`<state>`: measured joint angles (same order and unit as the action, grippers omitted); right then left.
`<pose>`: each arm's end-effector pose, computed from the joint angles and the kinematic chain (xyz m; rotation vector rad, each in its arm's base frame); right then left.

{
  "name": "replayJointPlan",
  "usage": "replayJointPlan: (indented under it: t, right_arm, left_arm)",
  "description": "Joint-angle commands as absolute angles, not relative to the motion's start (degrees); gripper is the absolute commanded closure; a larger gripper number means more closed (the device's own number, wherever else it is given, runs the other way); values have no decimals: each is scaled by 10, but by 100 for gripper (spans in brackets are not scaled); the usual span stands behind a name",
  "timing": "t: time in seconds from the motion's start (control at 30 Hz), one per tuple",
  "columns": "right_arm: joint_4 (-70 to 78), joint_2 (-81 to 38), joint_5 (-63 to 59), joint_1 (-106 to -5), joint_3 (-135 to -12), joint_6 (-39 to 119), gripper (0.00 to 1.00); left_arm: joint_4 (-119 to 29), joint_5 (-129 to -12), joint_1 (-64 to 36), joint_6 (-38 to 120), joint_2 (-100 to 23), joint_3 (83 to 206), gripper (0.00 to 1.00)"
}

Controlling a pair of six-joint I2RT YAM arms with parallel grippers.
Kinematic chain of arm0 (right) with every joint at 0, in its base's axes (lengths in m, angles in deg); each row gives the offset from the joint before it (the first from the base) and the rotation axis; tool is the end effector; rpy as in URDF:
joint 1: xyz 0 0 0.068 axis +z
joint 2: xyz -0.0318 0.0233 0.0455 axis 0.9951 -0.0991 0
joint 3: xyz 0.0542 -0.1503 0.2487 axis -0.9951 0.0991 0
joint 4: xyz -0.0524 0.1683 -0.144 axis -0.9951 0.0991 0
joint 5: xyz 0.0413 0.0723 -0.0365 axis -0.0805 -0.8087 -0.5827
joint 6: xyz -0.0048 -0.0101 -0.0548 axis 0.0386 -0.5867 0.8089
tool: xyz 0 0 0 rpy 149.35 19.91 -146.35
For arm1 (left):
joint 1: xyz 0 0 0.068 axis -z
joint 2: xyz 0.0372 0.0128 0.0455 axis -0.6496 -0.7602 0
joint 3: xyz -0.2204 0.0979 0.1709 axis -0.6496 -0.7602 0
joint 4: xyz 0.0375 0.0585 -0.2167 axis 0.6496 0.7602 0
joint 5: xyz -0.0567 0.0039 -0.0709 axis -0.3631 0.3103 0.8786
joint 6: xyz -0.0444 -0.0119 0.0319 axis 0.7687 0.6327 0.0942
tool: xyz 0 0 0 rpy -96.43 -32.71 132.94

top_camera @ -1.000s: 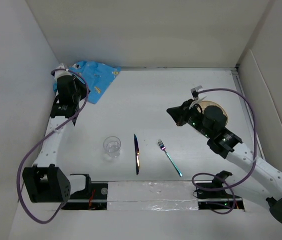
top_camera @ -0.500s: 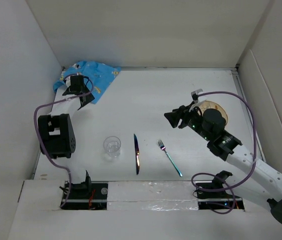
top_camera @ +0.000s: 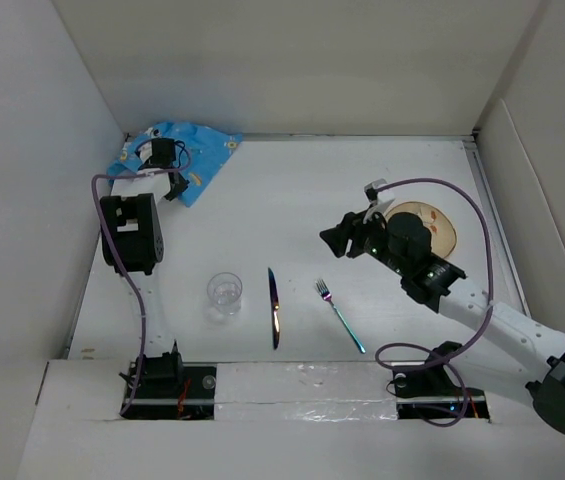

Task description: Set the dinner table for one person

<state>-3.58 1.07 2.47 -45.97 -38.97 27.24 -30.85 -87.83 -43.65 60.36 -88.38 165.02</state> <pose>0.1545 0.1249 0.3327 -0.3355 1.7936 0.7757 0.4726 0.0322 0.2123 -0.7641 2.1978 -0.0585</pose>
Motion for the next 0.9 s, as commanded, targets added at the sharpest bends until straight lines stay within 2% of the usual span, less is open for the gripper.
replayJointPlan:
  t: [0.0, 0.03, 0.17, 0.3, 0.37, 0.43, 0.47, 0.53, 0.57, 0.63, 0.67, 0.73, 0.8, 0.83, 0.87]
  right_arm:
    - [-70, 2, 24, -456, -400, 280, 43]
    - [-72, -5, 30, -456, -402, 280, 43]
    - [-75, -16, 40, -456, -404, 280, 48]
    - [-65, -36, 74, -456, -414, 280, 61]
    - [-48, -43, 106, -456, -423, 279, 61]
    - [-36, -51, 130, -456, -427, 275, 55]
    - [-33, -52, 153, -456, -428, 273, 51]
    - [-25, -60, 171, -456, -431, 270, 44]
    - [-23, -65, 182, -462, -433, 264, 42]
    - [-19, -77, 189, -479, -439, 255, 39]
    - [-18, -85, 188, -485, -442, 247, 38]
    - [-23, -111, 187, -506, -455, 237, 36]
    - [-25, -136, 185, -517, -464, 226, 36]
    - [-29, -178, 185, -534, -480, 222, 37]
    - [-29, -179, 185, -534, -480, 222, 39]
  left_arm:
    - [-288, -891, -421, 599, -889, 1661, 91]
    - [-301, -870, -404, 597, -880, 1649, 100]
    - [-359, -794, -358, 605, -841, 1619, 100]
    - [-390, -742, -266, 618, -816, 1625, 100]
    - [-397, -730, -215, 625, -816, 1631, 100]
    - [-411, -717, -193, 637, -819, 1630, 100]
    - [-418, -702, -177, 645, -821, 1618, 90]
    - [-461, -683, -165, 665, -815, 1596, 78]
    - [-489, -662, -158, 672, -811, 1572, 63]
    - [-513, -640, -135, 682, -798, 1551, 60]
    - [-519, -633, -125, 683, -794, 1541, 54]
    - [-513, -639, -98, 669, -777, 1542, 48]
    - [-527, -674, -98, 669, -735, 1515, 45]
    - [-554, -727, -111, 683, -690, 1441, 45]
    - [-563, -727, -112, 683, -690, 1441, 45]
